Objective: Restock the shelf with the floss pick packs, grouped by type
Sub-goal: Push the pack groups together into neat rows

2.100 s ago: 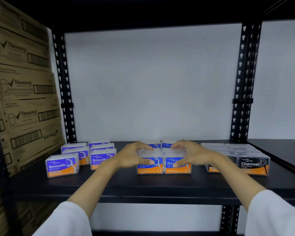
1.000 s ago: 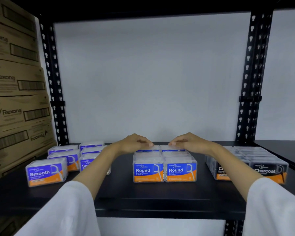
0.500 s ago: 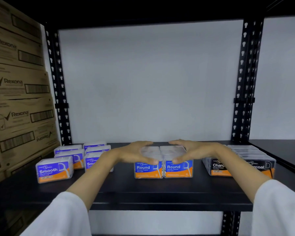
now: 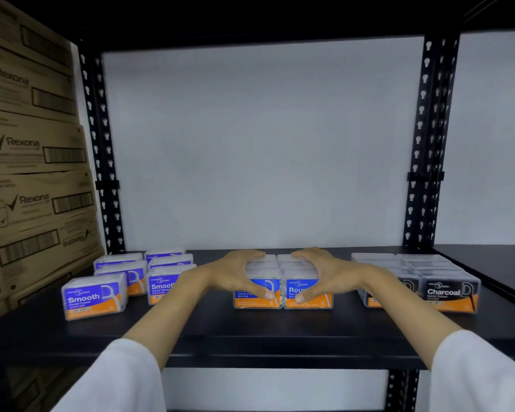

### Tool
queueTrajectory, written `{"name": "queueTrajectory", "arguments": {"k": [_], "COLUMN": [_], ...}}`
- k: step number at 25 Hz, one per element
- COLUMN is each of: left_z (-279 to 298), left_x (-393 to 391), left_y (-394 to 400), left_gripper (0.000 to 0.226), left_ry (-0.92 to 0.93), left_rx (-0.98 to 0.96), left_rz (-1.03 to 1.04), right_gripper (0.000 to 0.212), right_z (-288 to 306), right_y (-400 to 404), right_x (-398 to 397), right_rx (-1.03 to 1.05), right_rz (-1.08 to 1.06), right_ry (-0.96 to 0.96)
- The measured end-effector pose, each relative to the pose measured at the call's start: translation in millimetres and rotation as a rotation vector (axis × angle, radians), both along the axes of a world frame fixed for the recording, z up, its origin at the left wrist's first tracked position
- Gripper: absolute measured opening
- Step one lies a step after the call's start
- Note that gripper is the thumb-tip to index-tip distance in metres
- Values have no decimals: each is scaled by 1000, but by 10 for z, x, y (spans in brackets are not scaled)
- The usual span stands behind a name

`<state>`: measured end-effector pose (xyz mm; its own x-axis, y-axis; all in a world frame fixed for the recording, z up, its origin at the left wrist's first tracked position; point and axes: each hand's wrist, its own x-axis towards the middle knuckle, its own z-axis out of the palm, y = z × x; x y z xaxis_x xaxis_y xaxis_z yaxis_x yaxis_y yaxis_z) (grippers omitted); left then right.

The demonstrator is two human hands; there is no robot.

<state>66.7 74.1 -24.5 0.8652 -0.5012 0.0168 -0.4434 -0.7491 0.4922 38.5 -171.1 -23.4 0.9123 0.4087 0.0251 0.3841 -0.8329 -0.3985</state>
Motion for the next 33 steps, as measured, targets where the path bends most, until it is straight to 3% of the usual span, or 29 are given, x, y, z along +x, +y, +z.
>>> {"name": "queueTrajectory", "arguments": {"k": [13,18,21,24,29,33], "left_z": [42,88,114,112,-21,-169], "left_x": [-89,-387,-608,-780,-960,-989], "left_y": [28,333,694,1156,1964,2303], "left_gripper": [100,60,32,20,30,46], "left_ry": [-61,-174,-344,-446,-513,-463], "left_rx": [124,-197,-226,-208,-60,10], "left_rz": [24,121,175,257,511,573], "right_gripper": [93,68,47,32,37,50], "right_z": [51,176,199,167,53,-59], "right_y": [22,333,709,1159,1879,2224], "right_x": [-82,-286,-367,-387,-340,-216], "right_rx": [33,186,299,372,334,142], "right_rz": [12,18,57,128,213,152], "right_ry": [7,-119,-245,-292,-325,-409]}}
